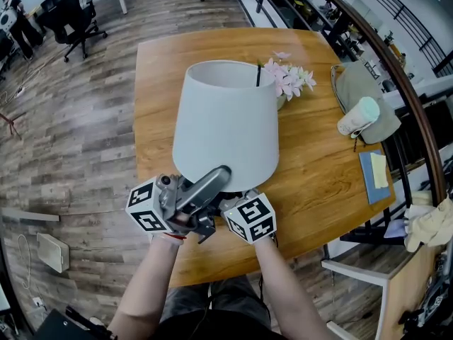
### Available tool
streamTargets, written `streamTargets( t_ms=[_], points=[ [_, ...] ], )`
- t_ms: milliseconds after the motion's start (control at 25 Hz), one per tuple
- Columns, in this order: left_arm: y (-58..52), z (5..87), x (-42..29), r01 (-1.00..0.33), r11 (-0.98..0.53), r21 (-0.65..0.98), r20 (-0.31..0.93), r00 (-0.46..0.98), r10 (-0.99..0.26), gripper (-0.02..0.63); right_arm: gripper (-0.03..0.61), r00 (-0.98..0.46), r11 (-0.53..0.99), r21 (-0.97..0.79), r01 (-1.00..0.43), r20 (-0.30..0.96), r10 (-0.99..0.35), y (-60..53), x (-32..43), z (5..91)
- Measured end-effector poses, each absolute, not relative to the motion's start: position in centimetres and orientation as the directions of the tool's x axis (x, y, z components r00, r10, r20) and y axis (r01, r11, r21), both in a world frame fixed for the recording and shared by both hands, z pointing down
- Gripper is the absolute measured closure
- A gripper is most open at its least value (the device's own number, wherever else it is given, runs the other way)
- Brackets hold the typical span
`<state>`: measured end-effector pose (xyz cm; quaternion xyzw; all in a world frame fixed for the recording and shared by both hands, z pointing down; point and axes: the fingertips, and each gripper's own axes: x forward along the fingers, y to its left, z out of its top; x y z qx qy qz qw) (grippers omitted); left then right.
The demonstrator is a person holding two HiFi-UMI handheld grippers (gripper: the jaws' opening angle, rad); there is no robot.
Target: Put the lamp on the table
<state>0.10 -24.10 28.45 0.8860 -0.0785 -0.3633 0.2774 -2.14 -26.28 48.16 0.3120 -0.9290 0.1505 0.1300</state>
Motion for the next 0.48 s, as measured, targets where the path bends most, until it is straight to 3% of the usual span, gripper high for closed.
streamTargets(
  t_ms=[480],
  points=[
    [-21.5,28.8,1.2,0.073,-0.848,0.524,-0.588,0.751,-0.299,0.606,0.393,-0.71,0.706,-0.173,-0.687,0.366,-0.602,-24.7,-0.6,48.7]
  ],
)
